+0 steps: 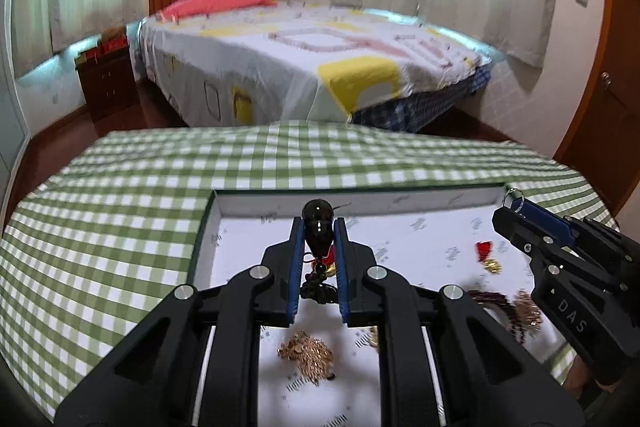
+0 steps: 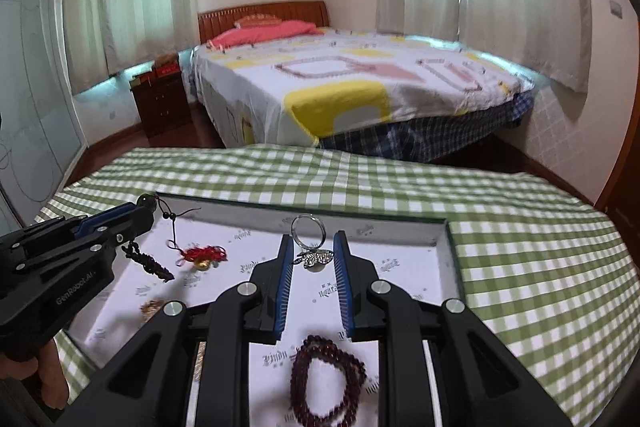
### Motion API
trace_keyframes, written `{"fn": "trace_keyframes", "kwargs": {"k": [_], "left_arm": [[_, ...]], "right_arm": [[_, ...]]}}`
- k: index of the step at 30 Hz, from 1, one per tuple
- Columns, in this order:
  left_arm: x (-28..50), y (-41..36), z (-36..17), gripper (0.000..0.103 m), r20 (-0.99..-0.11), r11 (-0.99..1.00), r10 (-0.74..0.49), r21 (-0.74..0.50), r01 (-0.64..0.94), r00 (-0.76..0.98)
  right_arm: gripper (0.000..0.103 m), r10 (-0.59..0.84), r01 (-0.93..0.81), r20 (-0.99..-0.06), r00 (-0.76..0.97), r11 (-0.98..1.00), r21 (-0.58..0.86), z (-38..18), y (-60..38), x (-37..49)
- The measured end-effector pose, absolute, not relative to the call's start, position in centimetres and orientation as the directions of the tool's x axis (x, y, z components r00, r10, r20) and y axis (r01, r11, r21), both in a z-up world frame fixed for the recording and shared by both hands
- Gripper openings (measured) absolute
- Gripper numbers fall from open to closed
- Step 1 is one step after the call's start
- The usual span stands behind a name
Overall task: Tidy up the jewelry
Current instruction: 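Carry the ring and black pendant over the green box with both tools, then open the right tool to drop the ring while the left releases the pendant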
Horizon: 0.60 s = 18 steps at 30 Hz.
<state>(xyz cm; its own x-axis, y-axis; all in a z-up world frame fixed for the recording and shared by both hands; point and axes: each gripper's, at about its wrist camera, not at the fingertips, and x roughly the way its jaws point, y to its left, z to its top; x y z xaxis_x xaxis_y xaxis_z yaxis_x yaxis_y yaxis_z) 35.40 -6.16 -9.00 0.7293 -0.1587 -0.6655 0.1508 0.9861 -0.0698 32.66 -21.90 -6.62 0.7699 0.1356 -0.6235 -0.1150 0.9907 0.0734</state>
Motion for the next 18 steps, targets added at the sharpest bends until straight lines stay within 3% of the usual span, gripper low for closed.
{"fn": "trace_keyframes", "kwargs": {"k": [8,18], "left_arm": [[38.4,-5.6,-11.7,0.015,-0.769,0.990,-0.137,-0.083,0.115,0.624],[39.1,-6.5,-12.8,0.015,-0.802,0.991,-0.093,-0.017,0.133,0.590]], "right_arm": [[0.021,0.129,-0.100,-0.711,0.691,0.991,0.083,-9.0,-21.8,34.7],[0.021,0.125,-0.113,-0.762,0.636,0.991,0.068,-9.6,-21.5,35.6]]}}
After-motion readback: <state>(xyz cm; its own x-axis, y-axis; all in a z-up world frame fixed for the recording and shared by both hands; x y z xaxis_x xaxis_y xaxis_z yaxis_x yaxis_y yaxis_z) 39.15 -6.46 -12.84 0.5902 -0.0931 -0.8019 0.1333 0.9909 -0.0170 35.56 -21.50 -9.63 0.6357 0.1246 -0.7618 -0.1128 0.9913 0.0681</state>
